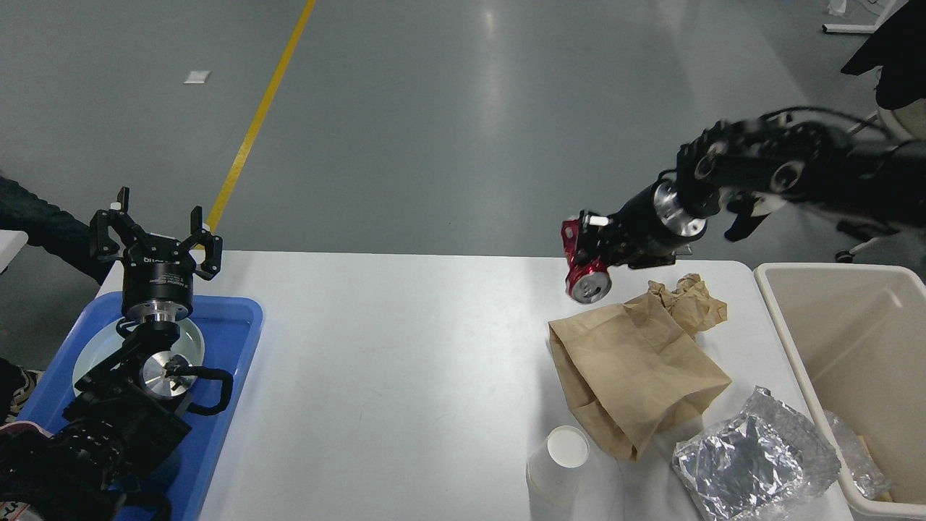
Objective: Tidy desktop
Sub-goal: 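Carry the red can into the white bin and release it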
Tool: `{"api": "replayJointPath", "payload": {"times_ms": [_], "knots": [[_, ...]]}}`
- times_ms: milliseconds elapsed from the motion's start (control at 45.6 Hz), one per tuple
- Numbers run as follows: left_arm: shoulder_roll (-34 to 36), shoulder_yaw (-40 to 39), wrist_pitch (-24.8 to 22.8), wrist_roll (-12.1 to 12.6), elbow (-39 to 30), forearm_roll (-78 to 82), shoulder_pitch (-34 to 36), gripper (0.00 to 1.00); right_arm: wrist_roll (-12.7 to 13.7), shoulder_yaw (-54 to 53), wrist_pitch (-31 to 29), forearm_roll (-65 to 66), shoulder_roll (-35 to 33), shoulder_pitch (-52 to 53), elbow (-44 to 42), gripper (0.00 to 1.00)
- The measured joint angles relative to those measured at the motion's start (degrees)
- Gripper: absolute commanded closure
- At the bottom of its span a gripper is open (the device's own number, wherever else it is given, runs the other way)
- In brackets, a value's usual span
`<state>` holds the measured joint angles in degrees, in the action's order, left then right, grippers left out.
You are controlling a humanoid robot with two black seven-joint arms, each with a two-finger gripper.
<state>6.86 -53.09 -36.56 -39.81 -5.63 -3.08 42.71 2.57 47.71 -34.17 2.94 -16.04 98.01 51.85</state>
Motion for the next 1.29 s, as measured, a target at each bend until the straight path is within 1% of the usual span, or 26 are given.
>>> {"api": "replayJointPath", "payload": {"times_ms": [197,373,439,548,745,767,789,811,833,877,899,921,1009,1118,1294], "knots": [[0.00,0.00,0.00,0.00,0.00,-0.01,0.00,0.04,0.04,1.01,-5.56,0.28,-10.22,9.89,-0.42,1.00],[0.00,0.00,0.00,0.00,0.00,0.00,0.00,0.04,0.05,4.65,-4.66,2.46,-13.83,9.82,-3.77,1.00],[0.00,0.00,0.00,0.00,0.00,0.00,0.00,0.04,0.07,6.08,-2.99,2.70,-15.54,6.96,-5.76,1.00],[0.00,0.00,0.00,0.00,0.00,0.01,0.00,0.04,0.07,6.36,2.09,2.77,-18.36,-1.64,-10.27,1.00],[0.00,0.00,0.00,0.00,0.00,0.02,0.00,0.04,0.07,6.17,11.86,2.56,-19.03,-17.77,-19.65,0.99],[0.00,0.00,0.00,0.00,0.00,0.02,0.00,0.04,0.06,6.11,13.02,2.52,-19.00,-19.50,-20.58,0.88],[0.00,0.00,0.00,0.00,0.00,0.02,0.00,0.04,0.05,6.07,13.83,2.48,-18.99,-20.79,-21.21,0.75],[0.00,0.00,0.00,0.00,0.00,0.02,0.00,0.04,0.03,6.02,14.58,2.45,-18.96,-22.02,-21.79,0.60],[0.00,0.00,0.00,0.00,0.00,0.02,0.00,0.04,0.01,5.94,15.31,2.41,-18.95,-23.22,-22.32,0.43],[0.00,0.00,0.00,0.00,0.00,0.02,0.00,0.04,-0.01,5.75,16.70,2.39,-18.90,-25.79,-23.48,0.15],[0.00,0.00,0.00,0.00,0.00,0.02,0.00,0.04,-0.01,5.66,17.40,2.39,-18.84,-27.22,-24.25,0.05],[0.00,0.00,0.00,0.00,0.00,0.02,0.00,0.04,-0.02,5.61,17.94,2.39,-18.77,-28.35,-24.97,0.00],[0.00,0.00,0.00,0.00,0.00,0.02,0.00,0.04,-0.11,5.50,20.05,2.39,-17.65,-32.98,-29.10,0.00],[0.00,0.00,0.00,0.00,0.00,0.03,0.00,0.04,-0.20,5.50,20.87,2.32,-15.60,-37.74,-33.06,0.00],[0.00,0.00,0.00,0.00,0.00,0.00,0.00,0.04,-0.28,5.60,20.98,2.34,-14.88,-40.64,-33.88,0.00]]}}
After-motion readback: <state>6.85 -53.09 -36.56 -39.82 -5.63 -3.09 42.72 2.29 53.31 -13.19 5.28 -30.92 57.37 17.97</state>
